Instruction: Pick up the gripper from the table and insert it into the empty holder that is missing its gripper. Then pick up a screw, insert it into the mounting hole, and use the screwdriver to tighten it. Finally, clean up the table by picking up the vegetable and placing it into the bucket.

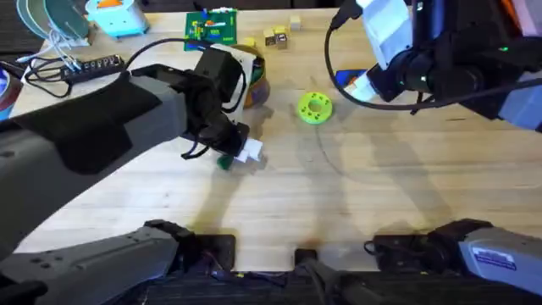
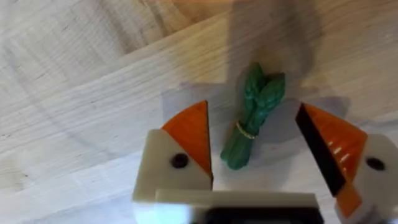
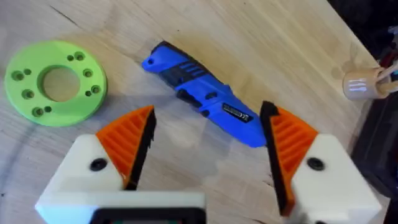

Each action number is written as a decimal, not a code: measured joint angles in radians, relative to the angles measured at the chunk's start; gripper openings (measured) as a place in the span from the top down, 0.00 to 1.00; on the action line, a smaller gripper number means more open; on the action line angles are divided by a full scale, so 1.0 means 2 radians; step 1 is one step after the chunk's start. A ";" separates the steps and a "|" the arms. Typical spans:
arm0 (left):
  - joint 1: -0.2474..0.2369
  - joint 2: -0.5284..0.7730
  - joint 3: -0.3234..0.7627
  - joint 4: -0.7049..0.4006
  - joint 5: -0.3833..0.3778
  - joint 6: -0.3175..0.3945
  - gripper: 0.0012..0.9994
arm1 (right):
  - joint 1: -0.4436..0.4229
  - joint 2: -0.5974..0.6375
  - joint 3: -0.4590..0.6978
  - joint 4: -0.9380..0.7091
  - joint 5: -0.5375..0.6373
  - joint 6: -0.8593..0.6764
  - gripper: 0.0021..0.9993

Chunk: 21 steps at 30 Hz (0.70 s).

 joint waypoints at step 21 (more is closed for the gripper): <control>0.000 0.000 0.000 -0.011 -0.008 0.082 0.07 | 0.000 0.000 0.000 -0.001 0.000 0.000 0.01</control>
